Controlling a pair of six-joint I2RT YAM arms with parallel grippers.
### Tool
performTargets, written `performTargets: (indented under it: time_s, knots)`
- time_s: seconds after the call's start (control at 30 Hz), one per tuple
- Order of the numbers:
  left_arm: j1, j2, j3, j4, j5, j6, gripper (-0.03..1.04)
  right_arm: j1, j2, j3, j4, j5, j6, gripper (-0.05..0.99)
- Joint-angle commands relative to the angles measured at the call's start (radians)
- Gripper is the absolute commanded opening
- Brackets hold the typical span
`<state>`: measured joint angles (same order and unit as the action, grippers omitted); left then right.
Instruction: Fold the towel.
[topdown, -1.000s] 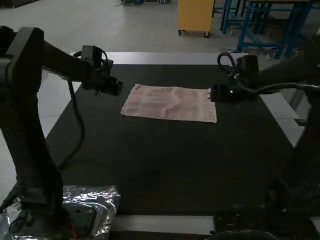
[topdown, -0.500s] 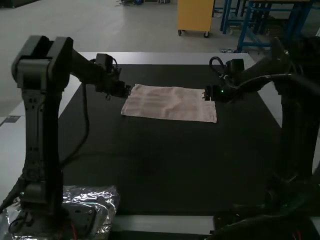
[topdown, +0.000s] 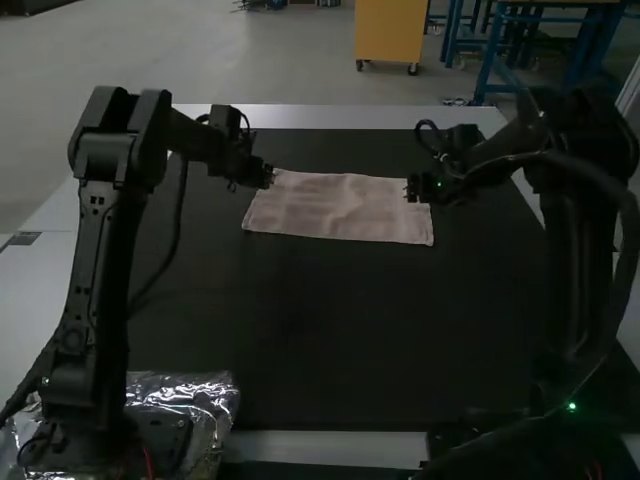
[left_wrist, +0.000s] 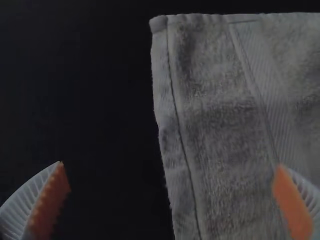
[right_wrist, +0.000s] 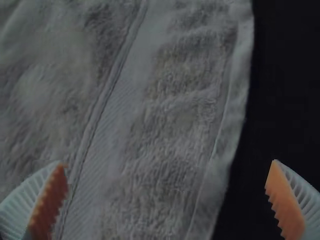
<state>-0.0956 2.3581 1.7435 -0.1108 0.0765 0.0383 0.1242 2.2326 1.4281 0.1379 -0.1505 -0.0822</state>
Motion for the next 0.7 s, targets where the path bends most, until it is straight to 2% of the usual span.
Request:
performTargets:
  time_s: [0.0, 0.67]
  knots:
    - [-0.01, 0.023, 0.063, -0.003, 0.012, -0.017, 0.96, -0.02, 0.013, 0.046, 0.008, 0.012, -0.01, 0.91]
    - [-0.015, 0.168, 0.243, -0.047, 0.012, -0.02, 0.95, -0.032, 0.185, 0.261, -0.015, 0.014, -0.008, 0.91]
